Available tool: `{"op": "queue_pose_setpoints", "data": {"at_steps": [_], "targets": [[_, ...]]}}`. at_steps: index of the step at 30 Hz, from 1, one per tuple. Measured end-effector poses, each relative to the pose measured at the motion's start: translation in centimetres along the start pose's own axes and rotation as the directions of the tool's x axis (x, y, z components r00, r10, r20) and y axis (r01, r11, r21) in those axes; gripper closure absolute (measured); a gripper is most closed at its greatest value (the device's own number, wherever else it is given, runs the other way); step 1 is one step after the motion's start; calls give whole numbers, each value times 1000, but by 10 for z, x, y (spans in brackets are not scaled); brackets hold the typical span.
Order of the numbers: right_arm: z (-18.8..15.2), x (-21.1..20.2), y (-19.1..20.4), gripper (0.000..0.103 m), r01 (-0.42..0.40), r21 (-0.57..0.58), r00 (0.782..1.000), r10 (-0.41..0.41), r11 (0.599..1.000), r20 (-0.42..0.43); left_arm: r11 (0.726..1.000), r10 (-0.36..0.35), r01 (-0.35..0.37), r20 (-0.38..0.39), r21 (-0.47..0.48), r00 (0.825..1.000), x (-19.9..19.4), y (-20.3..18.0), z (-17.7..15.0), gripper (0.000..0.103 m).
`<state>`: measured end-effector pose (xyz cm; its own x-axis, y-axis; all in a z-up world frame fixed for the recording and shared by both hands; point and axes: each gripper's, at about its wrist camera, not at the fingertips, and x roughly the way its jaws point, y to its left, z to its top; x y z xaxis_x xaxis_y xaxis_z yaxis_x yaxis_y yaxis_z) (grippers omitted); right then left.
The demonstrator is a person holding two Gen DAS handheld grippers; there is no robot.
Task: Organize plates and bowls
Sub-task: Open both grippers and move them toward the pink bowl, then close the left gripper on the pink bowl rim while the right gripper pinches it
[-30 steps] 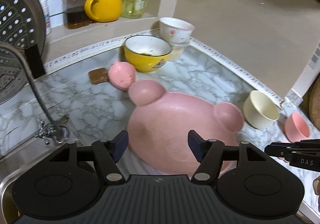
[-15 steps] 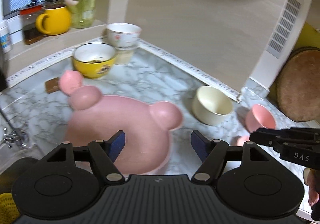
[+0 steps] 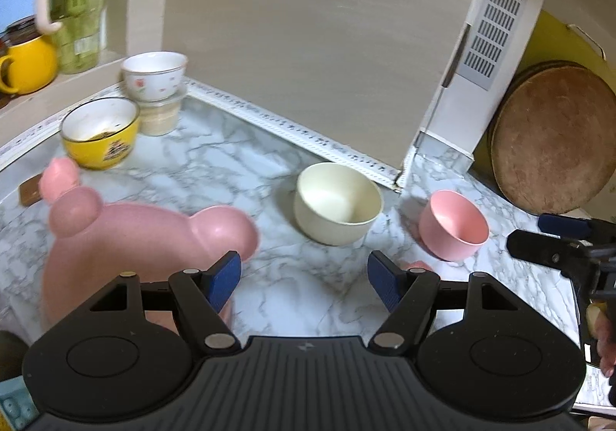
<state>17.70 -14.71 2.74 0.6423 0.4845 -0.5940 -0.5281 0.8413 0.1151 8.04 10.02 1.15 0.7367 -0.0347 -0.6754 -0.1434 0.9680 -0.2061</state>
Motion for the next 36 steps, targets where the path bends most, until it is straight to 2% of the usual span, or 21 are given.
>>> {"op": "queue_pose_setpoints", "data": {"at_steps": [7,10,12,16,20,23,26,29,33,36], "targets": [[-6,-9,-50,0,137,68,989,-140,988,42,999,-32,31,23,30,999,29,-36,9,26],[-7,-4,-67,0,149,57,989,-149,987,1,998,-53,51,30,47,998,42,-53,14,25],[-7,0,-77,0,189,66,982,-188,980,-23,996,-63,60,36,59,997,53,-66,17,25],[-8,7,-98,1,165,81,986,-161,983,-50,993,-82,78,42,86,996,76,-92,23,25],[-9,15,-109,1,199,62,979,-197,978,-46,990,-100,97,20,107,995,106,-113,29,25],[-10,25,-117,1,227,41,974,-225,973,-36,987,-78,75,18,143,997,128,-128,31,25],[-10,38,-127,1,250,33,967,-248,968,-49,986,-85,87,-16,140,996,150,-138,34,25],[-11,49,-139,1,217,38,974,-214,975,-74,986,-91,97,-49,132,995,168,-146,35,25],[-11,67,-150,8,227,38,968,-221,973,-118,984,-70,82,-76,157,995,187,-157,35,25],[-12,79,-155,20,238,42,961,-230,970,-154,985,-59,72,-91,157,994,197,-160,34,25]]}}
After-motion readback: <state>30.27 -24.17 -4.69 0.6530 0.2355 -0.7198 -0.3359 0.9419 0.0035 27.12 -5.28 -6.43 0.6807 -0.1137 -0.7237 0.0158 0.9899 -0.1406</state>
